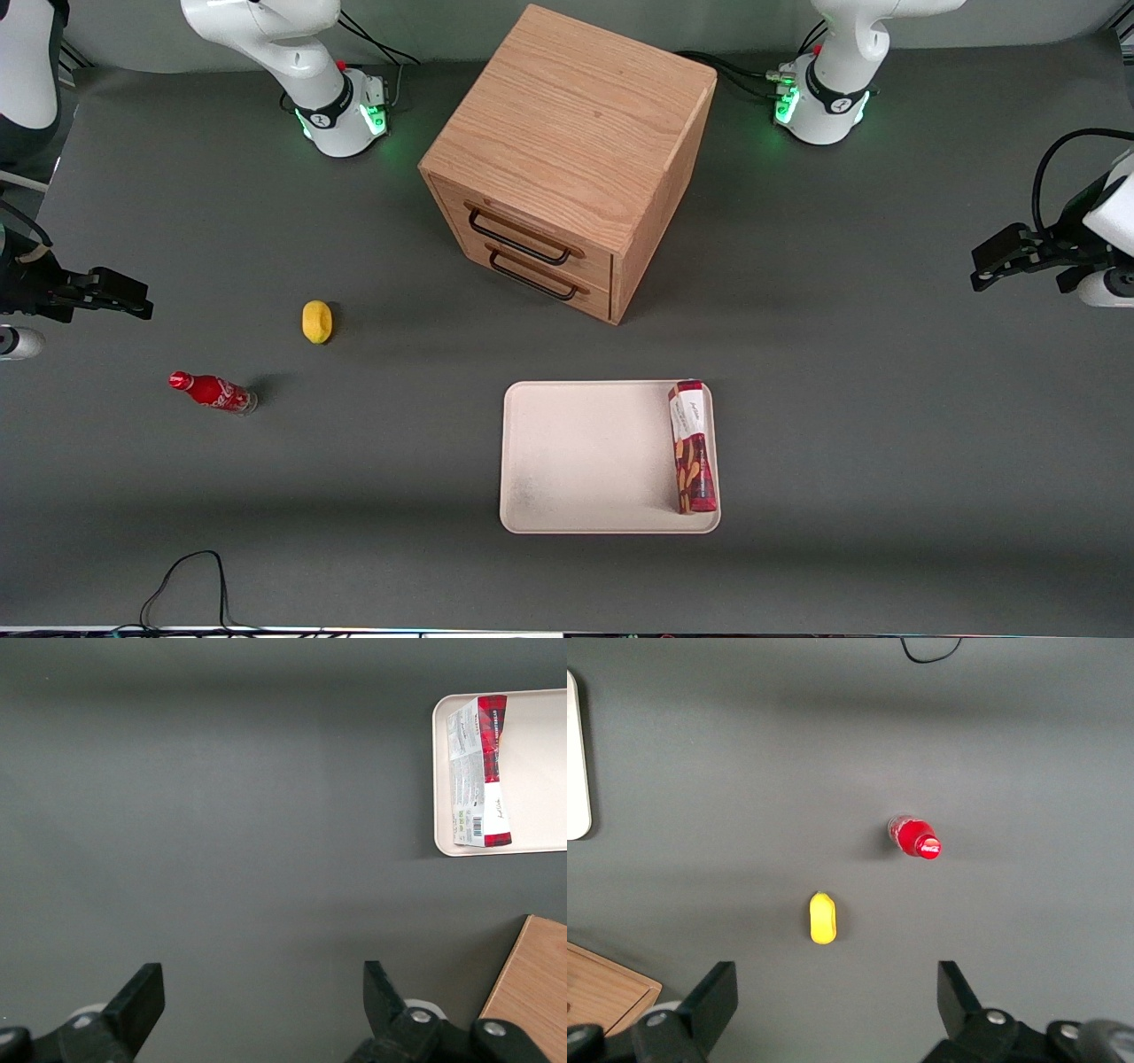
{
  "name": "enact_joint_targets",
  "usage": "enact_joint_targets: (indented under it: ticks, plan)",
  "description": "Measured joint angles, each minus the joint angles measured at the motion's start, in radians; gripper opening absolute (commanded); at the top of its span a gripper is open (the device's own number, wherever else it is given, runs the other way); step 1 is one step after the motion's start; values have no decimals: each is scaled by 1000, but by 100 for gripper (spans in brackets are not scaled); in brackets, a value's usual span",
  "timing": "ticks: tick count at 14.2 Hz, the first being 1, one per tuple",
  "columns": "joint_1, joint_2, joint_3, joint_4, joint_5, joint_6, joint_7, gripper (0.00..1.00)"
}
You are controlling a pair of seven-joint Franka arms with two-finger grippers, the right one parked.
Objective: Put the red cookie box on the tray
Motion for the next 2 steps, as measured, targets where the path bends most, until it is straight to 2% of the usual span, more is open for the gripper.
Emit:
enact_joint_targets:
  ticks: [2]
  plan:
    - [0,0,0,0,0,-11,0,100]
